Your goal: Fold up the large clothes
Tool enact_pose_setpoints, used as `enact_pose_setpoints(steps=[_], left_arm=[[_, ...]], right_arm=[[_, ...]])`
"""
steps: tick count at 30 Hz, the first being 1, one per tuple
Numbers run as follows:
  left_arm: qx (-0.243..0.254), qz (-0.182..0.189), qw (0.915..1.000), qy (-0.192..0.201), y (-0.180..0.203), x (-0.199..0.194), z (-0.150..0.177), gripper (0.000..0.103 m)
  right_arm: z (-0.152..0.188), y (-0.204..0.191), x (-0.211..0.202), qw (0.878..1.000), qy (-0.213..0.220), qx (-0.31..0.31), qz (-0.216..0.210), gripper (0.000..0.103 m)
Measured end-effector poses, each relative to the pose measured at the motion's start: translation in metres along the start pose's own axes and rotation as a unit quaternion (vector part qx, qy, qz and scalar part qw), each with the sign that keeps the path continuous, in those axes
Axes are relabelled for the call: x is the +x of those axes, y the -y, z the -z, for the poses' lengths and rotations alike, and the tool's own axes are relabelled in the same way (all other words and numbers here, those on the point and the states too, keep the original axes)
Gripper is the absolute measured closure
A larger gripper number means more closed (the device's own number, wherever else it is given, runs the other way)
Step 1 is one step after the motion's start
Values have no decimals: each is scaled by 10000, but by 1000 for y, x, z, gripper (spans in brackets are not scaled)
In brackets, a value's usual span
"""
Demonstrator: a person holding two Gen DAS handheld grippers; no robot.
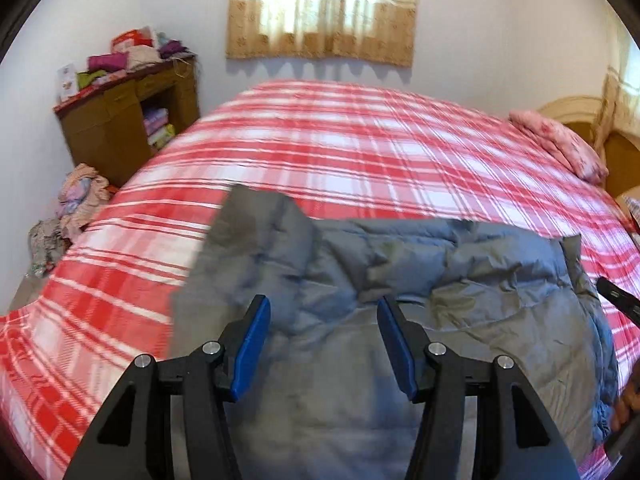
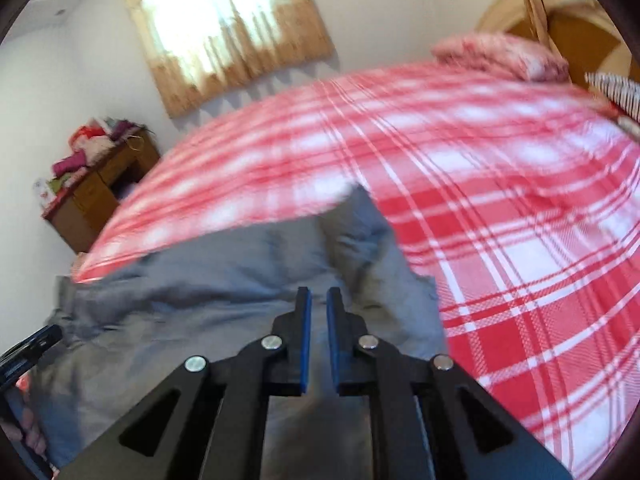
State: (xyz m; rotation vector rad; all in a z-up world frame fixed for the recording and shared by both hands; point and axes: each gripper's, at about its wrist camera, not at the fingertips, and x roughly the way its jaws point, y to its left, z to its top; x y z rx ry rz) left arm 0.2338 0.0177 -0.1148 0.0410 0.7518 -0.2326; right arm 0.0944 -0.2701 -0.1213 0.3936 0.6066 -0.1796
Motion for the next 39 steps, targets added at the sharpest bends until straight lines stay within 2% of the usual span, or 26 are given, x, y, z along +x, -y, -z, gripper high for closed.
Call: enact_pose_setpoints(steps=[2,6,8,11,12,13,15,19,22,26,28,30,34,39], left_arm=[[-114,-182,9998,60,-9,-1,5,46],[-158,-291,9993,-169,-18,17,23,46],[31,-465,9987,-223,-15,25,30,46],[241,-589,9977,-219,-13,36,38,46],[257,-584,9977,-223,-15,38,39,46],[254,-552,9979,-234,-15,40,40,46],[197,-459,9984,-273,-18,41,40,46],[71,-44,9990,-434,-30,22,42,46],[-590,403,9969,-320,-62,-13,47,46],[-1211,379,9918,-140,-101,-49,62,39],[-1554,420,9869,-123,-118,-55,70,38],[-1845,499,9813,-208,-128,-53,78,37],[-2317,911,9678,-365,-126,-43,95,37],[-2241,1228,9652,-548,-96,-24,104,37]], right_arm=[[10,-29,-7,9995,-56,-221,-229,90],[38,-82,1,9955,-241,-666,-629,90],[53,-99,17,9933,-456,-877,-597,90],[70,-98,47,9920,-799,-893,-387,90],[74,-94,54,9918,-846,-913,-297,99],[75,-88,60,9919,-836,-919,-282,103],[77,-81,65,9925,-804,-849,-363,103],[83,-90,65,9902,-656,-1228,-70,103],[82,-90,65,9897,-663,-1270,-15,103],[74,-91,55,9891,-776,-1253,-23,99],[69,-94,40,9916,-573,-1153,-106,89],[66,-97,16,9938,-266,-1058,-232,89],[72,-113,-2,9920,-189,-1142,-494,89],[80,-125,22,9917,-412,-1115,-485,89]])
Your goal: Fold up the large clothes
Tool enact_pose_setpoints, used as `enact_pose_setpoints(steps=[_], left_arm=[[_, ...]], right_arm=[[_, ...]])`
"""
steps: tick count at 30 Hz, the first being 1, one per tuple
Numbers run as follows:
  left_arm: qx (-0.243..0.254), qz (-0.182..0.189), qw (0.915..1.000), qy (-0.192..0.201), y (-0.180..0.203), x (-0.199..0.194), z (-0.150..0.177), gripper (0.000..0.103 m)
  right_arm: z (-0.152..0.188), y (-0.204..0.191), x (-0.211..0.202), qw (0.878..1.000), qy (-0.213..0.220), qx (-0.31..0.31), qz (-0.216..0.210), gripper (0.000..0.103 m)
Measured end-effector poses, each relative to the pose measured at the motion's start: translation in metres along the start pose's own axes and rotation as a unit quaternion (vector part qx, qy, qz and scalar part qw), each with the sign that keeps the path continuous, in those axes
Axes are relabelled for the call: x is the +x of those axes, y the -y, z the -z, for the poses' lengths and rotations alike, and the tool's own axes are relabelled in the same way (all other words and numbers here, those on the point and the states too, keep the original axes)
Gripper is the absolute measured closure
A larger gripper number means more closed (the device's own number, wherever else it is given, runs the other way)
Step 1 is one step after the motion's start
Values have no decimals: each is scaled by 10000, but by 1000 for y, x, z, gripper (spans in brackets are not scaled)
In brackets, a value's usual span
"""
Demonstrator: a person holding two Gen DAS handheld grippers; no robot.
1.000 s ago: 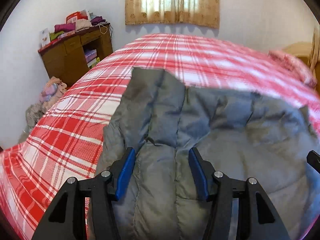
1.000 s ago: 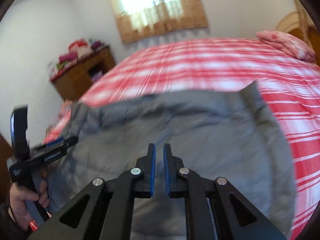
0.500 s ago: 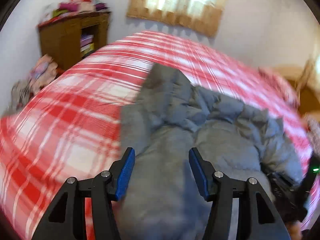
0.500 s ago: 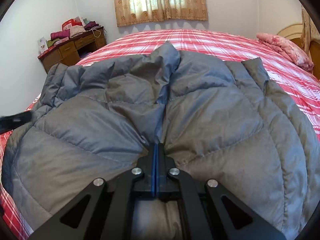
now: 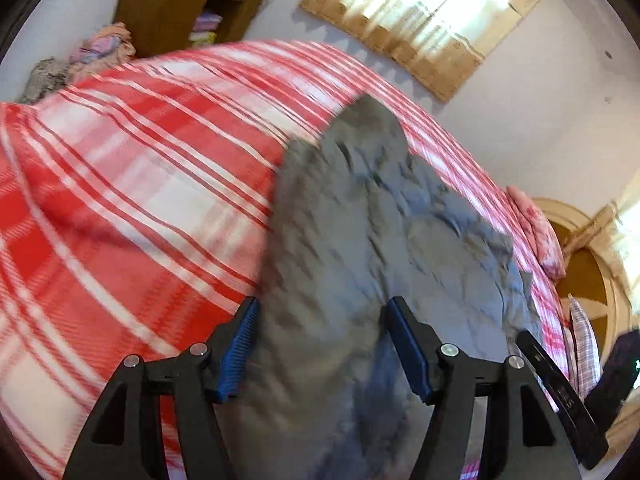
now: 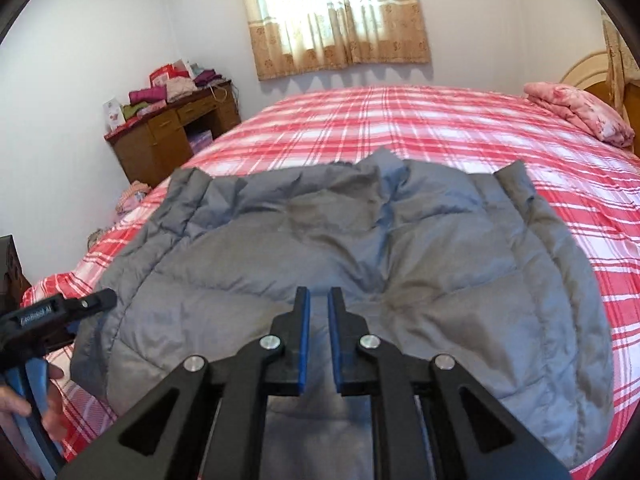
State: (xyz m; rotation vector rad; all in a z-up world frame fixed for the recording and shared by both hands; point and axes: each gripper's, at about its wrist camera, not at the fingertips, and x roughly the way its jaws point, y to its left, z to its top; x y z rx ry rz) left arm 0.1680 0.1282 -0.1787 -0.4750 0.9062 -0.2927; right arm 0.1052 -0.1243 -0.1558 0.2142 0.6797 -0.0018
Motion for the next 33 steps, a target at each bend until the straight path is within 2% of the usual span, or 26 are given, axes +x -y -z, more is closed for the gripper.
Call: enact_pose_setpoints(steps=[3,4,6,9,14,16,18,21,24,29,32,33], left_arm=[[-100,16,9999,91,2,6,4,30],[-141,47,9998,95,2,7,4,29],[-179,142,9997,104,6,8,7,28],[-60,210,9995,218,11,9,12,29],[-92,531,9982,269,23,21,13,29],[-137,774,9965,290,23,23,11,42],[-194,998,9942,355,26,22,10,61],[-77,1279,9908,428,36,16,3,75],[98,1461,9878,522,49,4,-3,80],[543,1540,9843,674,68,-23,-17,83],[823,1544,9815,783,75,-43,-25,83],[926,1524,9806,816,77,-49,-28,83]], right_arm=[[12,9,25,9992,-322,241,-46,90],[16,12,29,9990,-360,279,-38,94],[22,13,33,9989,-381,288,17,98],[22,15,37,9985,-438,327,7,99],[25,16,37,9986,-404,341,-4,99],[26,17,37,9985,-407,354,-4,99],[28,16,37,9985,-411,368,-7,99],[27,18,38,9978,-456,485,-48,99],[26,24,38,9947,-564,835,-189,99],[29,15,37,9872,-796,1263,-557,99],[35,-3,41,9772,-969,1611,-989,99],[38,-14,44,9692,-1073,1791,-1310,99]])
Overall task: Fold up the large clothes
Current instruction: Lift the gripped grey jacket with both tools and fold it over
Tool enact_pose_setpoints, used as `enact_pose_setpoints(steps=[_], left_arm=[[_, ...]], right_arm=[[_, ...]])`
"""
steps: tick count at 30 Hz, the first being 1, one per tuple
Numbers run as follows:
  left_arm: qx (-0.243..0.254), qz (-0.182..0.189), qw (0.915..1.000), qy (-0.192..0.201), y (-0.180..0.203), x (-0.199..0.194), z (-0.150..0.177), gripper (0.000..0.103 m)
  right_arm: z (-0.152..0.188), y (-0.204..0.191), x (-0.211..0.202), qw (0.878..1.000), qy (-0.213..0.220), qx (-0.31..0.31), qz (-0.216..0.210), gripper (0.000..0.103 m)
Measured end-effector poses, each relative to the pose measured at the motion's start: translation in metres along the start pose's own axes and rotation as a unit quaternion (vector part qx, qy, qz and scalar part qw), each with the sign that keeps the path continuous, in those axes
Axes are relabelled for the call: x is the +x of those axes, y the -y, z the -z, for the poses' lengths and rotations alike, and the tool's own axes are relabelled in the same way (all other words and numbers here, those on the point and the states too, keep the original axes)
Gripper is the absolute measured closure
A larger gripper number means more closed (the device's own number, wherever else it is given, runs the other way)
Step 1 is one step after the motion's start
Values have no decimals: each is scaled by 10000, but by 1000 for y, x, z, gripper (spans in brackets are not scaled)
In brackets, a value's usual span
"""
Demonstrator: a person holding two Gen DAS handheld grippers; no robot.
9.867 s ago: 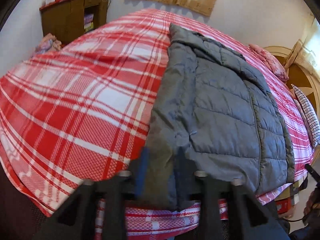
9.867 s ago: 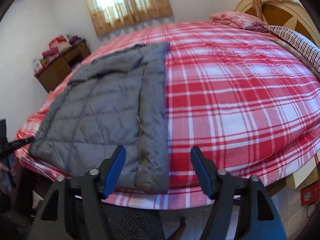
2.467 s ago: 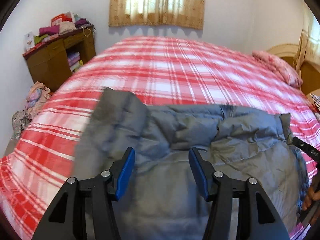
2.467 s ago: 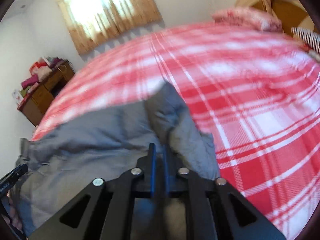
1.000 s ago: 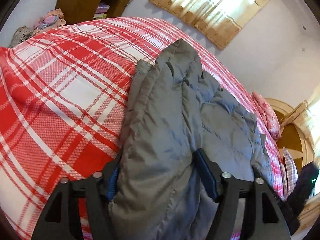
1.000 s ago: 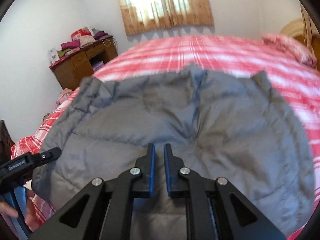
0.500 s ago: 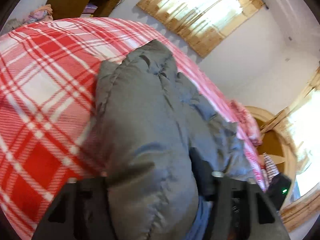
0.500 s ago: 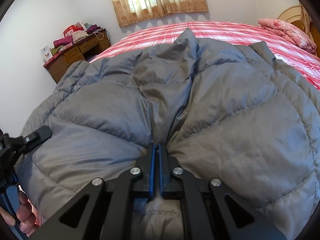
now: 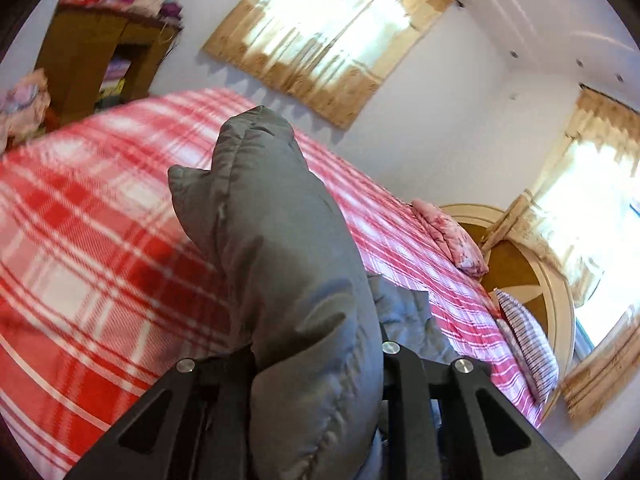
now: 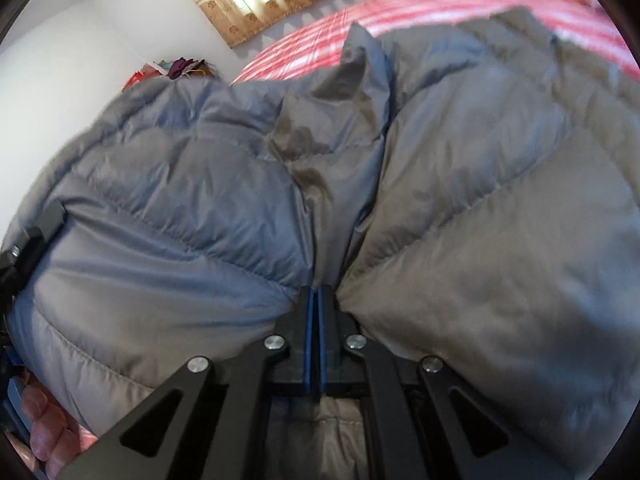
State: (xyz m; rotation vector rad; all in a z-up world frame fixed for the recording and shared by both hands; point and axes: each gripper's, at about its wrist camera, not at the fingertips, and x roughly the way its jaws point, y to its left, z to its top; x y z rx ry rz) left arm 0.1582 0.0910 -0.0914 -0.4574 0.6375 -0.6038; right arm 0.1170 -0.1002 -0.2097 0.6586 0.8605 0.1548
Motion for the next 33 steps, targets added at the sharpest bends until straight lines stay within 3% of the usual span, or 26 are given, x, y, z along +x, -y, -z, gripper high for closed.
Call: enact_pose_setpoints(steps=[6,11,14,18,22,25,33], left_arm=[[984,-419,9942,54,29,-22,-8,83],[1664,-494,9848,35,57,-19,6,83],[2402,-707,9681,-79,90,-1,27,82],[3006,-733,9504,-315,119,22,56,82],[3441,-750,9340,-609,133,47,87,83],[3711,-815,9212,-834,140,65,110,83],[4400,-978,8860,-1086,159,89,156,83]], right_arm=[[19,-37,30,9916,-635,122,-1122,99],[11,-23,-8,9889,-450,-1,-1415,92],[3,2,-55,9910,1,3,-1337,91],[-8,45,-115,9936,599,99,-956,88],[-14,80,-157,9942,980,156,-420,76],[-16,98,-170,9930,1095,312,-308,68],[-17,107,-173,9936,1035,395,-200,67]])
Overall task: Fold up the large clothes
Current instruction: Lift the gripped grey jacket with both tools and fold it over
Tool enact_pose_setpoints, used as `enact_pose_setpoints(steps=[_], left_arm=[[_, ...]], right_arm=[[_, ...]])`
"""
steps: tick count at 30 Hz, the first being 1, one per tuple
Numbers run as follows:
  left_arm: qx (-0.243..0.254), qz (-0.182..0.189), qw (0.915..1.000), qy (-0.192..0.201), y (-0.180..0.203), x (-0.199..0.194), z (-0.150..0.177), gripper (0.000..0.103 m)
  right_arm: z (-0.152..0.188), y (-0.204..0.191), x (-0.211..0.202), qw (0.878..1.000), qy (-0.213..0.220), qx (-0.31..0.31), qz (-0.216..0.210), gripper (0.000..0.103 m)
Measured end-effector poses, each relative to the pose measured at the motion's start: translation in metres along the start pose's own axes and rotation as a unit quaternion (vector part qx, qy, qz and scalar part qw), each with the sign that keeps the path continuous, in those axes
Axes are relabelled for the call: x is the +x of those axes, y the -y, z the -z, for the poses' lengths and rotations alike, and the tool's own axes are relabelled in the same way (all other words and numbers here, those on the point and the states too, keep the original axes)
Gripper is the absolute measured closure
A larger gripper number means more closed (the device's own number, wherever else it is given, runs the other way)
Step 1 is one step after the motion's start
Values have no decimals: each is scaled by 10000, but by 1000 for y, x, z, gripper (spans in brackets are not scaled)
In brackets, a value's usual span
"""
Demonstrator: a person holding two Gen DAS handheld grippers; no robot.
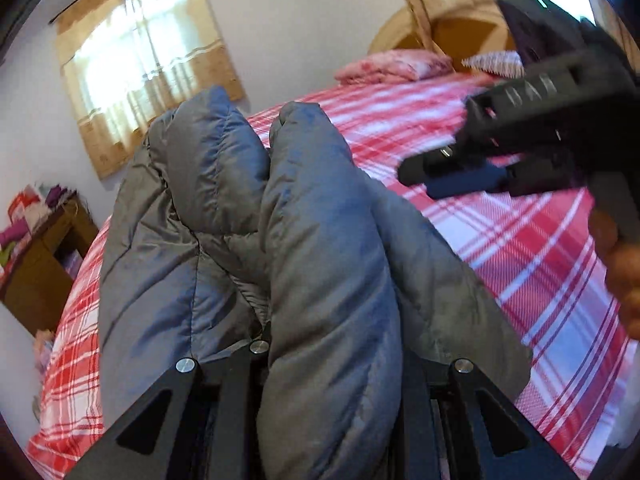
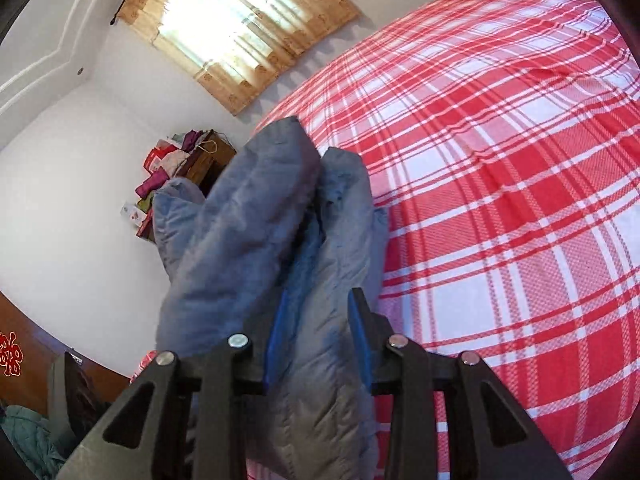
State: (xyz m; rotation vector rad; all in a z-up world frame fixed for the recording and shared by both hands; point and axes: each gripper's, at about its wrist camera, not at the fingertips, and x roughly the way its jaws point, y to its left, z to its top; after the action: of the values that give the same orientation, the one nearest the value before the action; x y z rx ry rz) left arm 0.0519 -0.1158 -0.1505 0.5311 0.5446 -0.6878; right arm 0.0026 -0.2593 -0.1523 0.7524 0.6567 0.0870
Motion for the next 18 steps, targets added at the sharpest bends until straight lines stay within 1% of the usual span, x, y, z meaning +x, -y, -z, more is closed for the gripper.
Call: enact_pose_setpoints(steps=[3,5,6,7,9,10,13,15,17,18], left_arm=[[341,-92,9994,-40,13,6,8,82],[500,-152,9986,-36,19,8,13,83],[534,-148,9985,-43,21,9,15,83],[558,-148,9983,-38,22,9,17,83],[626,-173,9979,-24,26,11,20,83],[645,-175,9978,-23,26,11,21,83],[741,-209,9970,-15,29,11,23,83],[821,-240,9963,-14,34,9,24,83],[891,-264,9957,2,35,7,26,83],[940,-277,9952,22,36,6,28,83]], right_arm=[[-1,8,-7,9999,-16,79,-80,65],[-4,9,-15,9996,-14,137,-254,53],[-5,9,-17,9995,4,114,-292,41],[-8,8,-18,9995,11,73,-309,37],[-15,-1,-19,9992,-54,-124,-379,37],[-19,-8,-16,9987,-161,-256,-408,37],[-25,-23,3,9959,-535,-641,-346,37],[-28,-38,19,9923,-822,-903,-206,37],[-29,-49,31,9879,-1083,-1091,-196,37],[-30,-58,38,9844,-1233,-1242,-199,32]])
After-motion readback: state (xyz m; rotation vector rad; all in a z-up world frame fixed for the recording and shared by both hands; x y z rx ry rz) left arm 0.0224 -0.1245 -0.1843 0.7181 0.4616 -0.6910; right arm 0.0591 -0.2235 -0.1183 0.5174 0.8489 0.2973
